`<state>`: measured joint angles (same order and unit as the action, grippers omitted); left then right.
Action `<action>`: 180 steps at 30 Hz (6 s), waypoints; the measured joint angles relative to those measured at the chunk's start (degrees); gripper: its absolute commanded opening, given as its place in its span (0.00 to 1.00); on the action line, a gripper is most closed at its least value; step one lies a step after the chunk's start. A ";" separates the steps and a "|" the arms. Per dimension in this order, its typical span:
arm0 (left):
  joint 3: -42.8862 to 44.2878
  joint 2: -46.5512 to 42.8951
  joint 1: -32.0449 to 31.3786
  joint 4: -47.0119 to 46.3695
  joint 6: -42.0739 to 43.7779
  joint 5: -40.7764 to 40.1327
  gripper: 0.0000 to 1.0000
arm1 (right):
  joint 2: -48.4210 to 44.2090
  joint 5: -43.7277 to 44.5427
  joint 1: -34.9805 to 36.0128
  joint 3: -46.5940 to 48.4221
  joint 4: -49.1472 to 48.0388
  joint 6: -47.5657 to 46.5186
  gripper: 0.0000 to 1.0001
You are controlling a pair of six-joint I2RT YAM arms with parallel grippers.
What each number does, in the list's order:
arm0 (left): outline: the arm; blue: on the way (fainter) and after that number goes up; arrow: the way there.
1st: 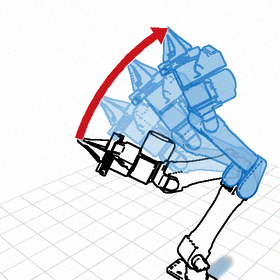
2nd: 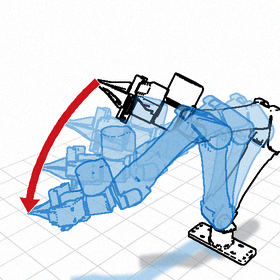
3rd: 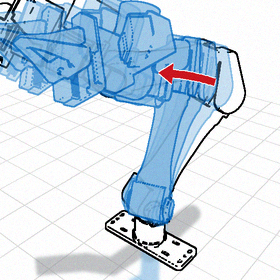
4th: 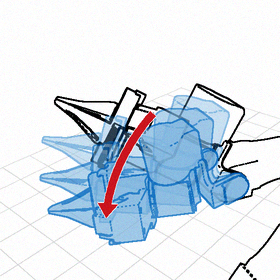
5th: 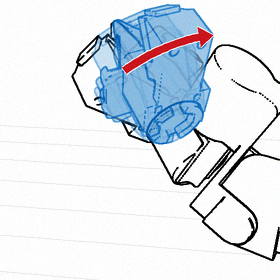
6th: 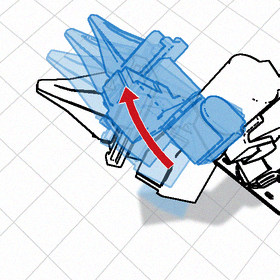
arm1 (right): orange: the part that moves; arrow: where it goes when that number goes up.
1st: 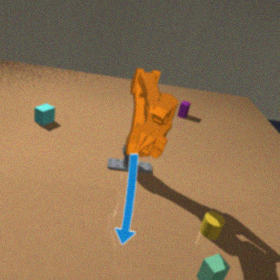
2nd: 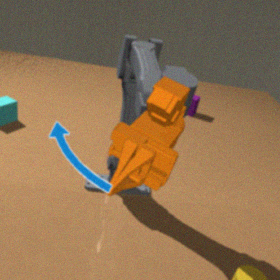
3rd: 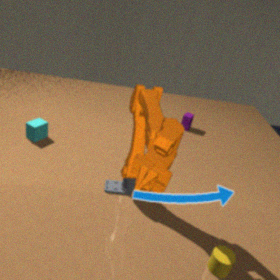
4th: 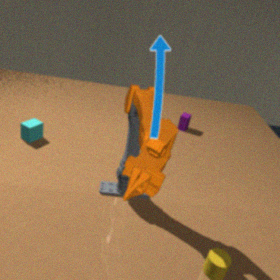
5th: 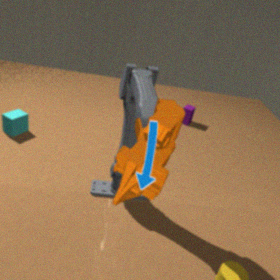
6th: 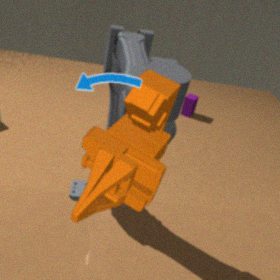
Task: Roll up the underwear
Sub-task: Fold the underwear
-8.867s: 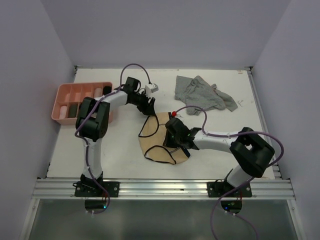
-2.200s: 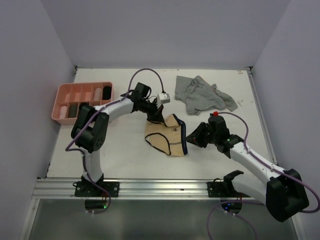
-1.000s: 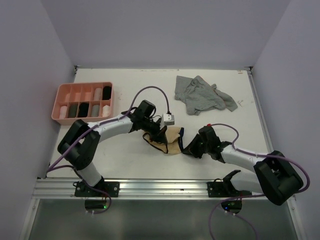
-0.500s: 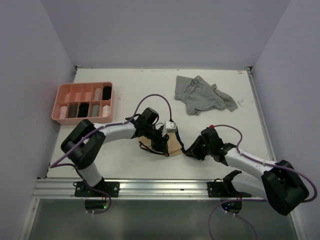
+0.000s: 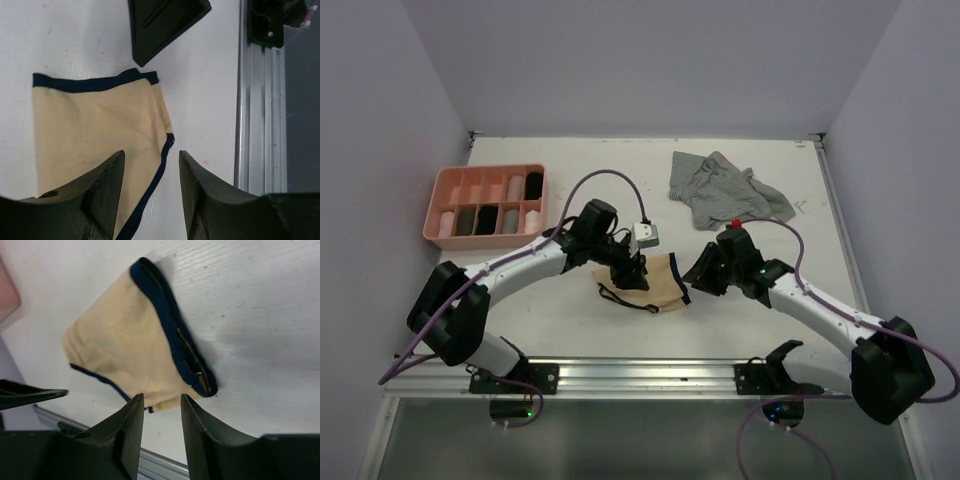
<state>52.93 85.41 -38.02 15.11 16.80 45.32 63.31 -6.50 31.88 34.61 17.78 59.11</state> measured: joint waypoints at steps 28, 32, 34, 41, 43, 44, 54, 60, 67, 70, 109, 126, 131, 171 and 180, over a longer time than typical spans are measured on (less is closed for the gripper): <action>12.81 10.12 8.59 -0.52 -5.33 -13.97 0.79 | 18.08 0.85 0.00 4.92 -0.33 -5.25 0.32; 12.46 9.92 8.59 -0.72 -5.33 -14.38 0.79 | 18.93 -0.13 0.00 5.05 -0.94 -5.90 0.19; 11.96 9.62 8.59 -0.74 -5.33 -14.58 0.79 | 18.99 -0.59 0.00 5.29 -1.01 -6.23 0.09; 11.52 9.16 8.63 -0.92 -5.33 -15.17 0.79 | 17.92 -0.57 0.00 8.85 1.27 -6.93 0.00; 11.10 8.92 8.66 -0.90 -5.33 -15.23 0.79 | 16.83 -0.59 0.00 10.14 2.32 -7.10 0.00; 10.91 8.79 8.66 -0.87 -5.31 -15.32 0.79 | 16.26 -0.59 0.00 10.71 2.78 -7.15 0.00; 9.84 8.15 8.68 -0.63 -5.35 -15.65 0.79 | 13.16 -1.20 0.07 7.43 5.42 -7.02 0.00; 8.20 7.15 8.74 0.02 -5.27 -16.06 0.90 | 14.82 -2.62 0.39 2.12 4.81 -6.84 0.09; 5.53 5.01 9.53 3.87 -3.74 -14.53 0.65 | 17.97 -5.07 0.59 2.89 3.93 -7.69 0.46; 4.74 4.48 10.14 6.49 -1.99 -12.92 0.54 | 14.78 -4.83 0.76 4.83 6.78 -9.51 0.54; 10.80 12.52 15.56 12.90 4.68 1.84 0.61 | 14.71 -15.47 -3.76 9.57 -10.93 -17.35 0.33; 1.73 8.50 15.91 -4.42 -17.44 10.82 1.00 | 27.78 -26.18 3.54 -9.84 -45.11 7.39 0.77; 2.95 8.48 18.10 -4.46 -18.34 10.86 1.00 | 31.52 -29.22 3.52 -11.54 -55.49 9.81 0.85; -0.15 7.69 25.77 -10.54 -26.27 14.53 0.32 | 16.52 -16.22 11.74 5.35 -28.02 -0.11 0.83; -2.32 17.33 24.02 -13.09 -27.21 14.49 0.27 | 20.02 -15.47 1.92 2.10 -26.62 -4.11 0.47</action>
<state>50.61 102.74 -14.00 2.02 -10.41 59.81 83.33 -21.98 33.80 36.71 -8.84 55.00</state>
